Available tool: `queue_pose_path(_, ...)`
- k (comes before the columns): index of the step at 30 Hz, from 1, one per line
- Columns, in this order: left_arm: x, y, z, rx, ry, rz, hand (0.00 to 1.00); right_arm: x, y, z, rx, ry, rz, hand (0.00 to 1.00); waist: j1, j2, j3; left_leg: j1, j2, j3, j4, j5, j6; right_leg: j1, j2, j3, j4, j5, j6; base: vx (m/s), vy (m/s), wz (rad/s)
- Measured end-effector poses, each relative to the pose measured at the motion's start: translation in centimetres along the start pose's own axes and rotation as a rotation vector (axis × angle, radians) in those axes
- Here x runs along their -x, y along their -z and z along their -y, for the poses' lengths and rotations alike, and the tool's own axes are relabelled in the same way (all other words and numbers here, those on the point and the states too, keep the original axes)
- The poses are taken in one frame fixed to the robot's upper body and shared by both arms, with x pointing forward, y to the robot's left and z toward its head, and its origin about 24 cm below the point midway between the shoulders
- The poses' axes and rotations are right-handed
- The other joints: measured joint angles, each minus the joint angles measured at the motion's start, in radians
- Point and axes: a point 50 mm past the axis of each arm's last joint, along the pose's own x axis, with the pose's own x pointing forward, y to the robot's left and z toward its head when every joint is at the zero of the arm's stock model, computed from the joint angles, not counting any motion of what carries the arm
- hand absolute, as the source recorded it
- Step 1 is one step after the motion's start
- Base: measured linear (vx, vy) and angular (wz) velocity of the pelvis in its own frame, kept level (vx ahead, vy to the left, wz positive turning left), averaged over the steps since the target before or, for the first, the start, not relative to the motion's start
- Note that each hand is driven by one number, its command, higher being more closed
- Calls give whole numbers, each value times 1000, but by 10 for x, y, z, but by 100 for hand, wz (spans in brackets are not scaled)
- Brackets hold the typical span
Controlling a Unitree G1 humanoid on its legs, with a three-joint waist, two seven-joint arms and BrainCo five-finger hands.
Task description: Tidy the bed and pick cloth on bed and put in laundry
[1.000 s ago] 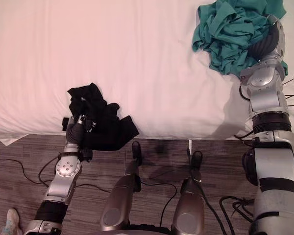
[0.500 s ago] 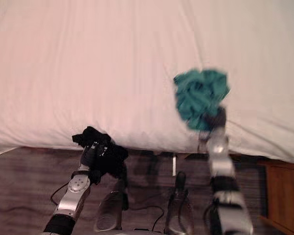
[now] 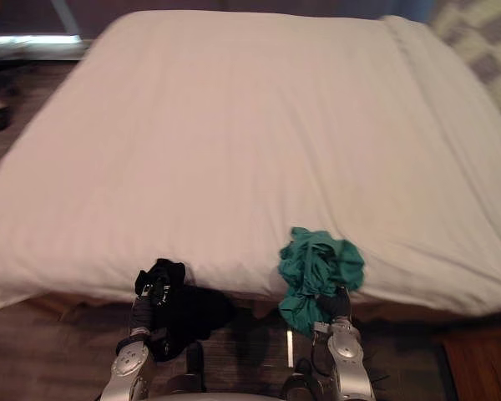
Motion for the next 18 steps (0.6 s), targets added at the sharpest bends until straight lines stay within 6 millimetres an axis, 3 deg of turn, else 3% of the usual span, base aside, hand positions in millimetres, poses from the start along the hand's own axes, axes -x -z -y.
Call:
queue_pose_path(1, 0, 0, -1, 1, -7, 1, 100, 0, 0, 2, -1, 11, 1, 100, 1, -1, 0, -15, 9, 57, 20, -17, 31, 17, -10, -45, -1, 0, 0, 93, 23, 244)
queue_pose_path(2, -1, -1, -5, 4, -24, 4, 100, -1, -1, 8, 1, 52, 5, 100, 7, -1, 0, -51, 42, 234, 98, -61, 126, 66, -33, -153, -1, -2, 2, 93, 47, 192)
queue_pose_path(4, 0, 1, -10, 5, -42, -2, 100, -3, -4, 17, 24, 83, 15, 100, 20, 19, -9, -69, 100, 423, 196, -80, 168, 122, -48, -259, 4, -7, 10, 98, 125, 202)
queue_pose_path(5, 3, 5, -14, 10, -56, -17, 100, -5, -5, 26, 39, 119, 23, 100, 20, 33, -18, -79, 130, 524, 259, -81, 170, 167, -63, -347, 10, -10, 14, 109, 157, 184)
queue_pose_path(7, 7, 9, -17, 17, -68, -32, 100, -6, -10, 38, 54, 161, 39, 100, 19, 47, -28, -112, 148, 577, 338, -80, 170, 208, -79, -451, 28, -14, 20, 140, 178, 181)
queue_pose_path(9, 10, 12, -18, 25, -74, -42, 100, -5, -16, 51, 60, 209, 66, 100, 20, 43, -27, -172, 130, 546, 407, -82, 167, 234, -131, -565, 129, -25, 32, 188, 259, 188)
queue_pose_path(10, 11, 14, -19, 22, -69, -55, 100, -4, -16, 55, 64, 223, 63, 100, 23, 24, -27, -196, 82, 498, 412, -98, 179, 226, -205, -596, 265, -20, 23, 145, 265, 130)
queue_pose_path(11, 12, 14, -19, 19, -68, -61, 100, -4, -16, 55, 67, 224, 61, 100, 23, 17, -27, -201, 63, 474, 412, -103, 185, 217, -240, -593, 333, -10, 3, 135, 291, 152)
queue_pose_path(12, 12, 15, -19, 14, -66, -71, 100, -3, -14, 54, 65, 224, 48, 100, 19, 4, -21, -205, 19, 410, 410, -117, 199, 190, -318, -550, 517, 54, -130, 151, 242, 139)
queue_pose_path(13, 12, 15, -19, 9, -63, -73, 100, -2, -12, 52, 61, 214, 35, 100, 17, -4, -21, -208, 1, 366, 409, -123, 201, 155, -349, -483, 625, 67, -215, 178, 224, 187)
queue_pose_path(14, 9, 12, -19, -4, -59, -66, 100, -1, -8, 42, 40, 187, 23, 100, 20, -14, -16, -209, -35, 287, 394, -119, 196, 70, -321, -337, 769, -36, -237, 147, 124, 167)
queue_pose_path(16, 5, 6, -19, -24, -47, -46, 100, 2, -5, 25, 10, 132, 12, 100, 3, -10, -12, -201, -91, 185, 330, -84, 182, -56, -165, -98, 794, -155, -171, 153, 40, 200)
queue_pose_path(17, 3, 4, -13, -38, -17, -37, 100, 5, -8, 12, -8, 80, 28, 100, -23, -20, -6, -169, -167, 89, 242, -64, 167, -115, -61, 34, 751, -230, -146, 195, -2, 224)
queue_pose_path(18, 2, 3, -9, -41, -2, -34, 100, 5, -8, 9, -12, 68, 28, 100, -34, -29, -1, -146, -191, 68, 204, -64, 167, -129, -40, 61, 727, -251, -145, 213, -39, 262)
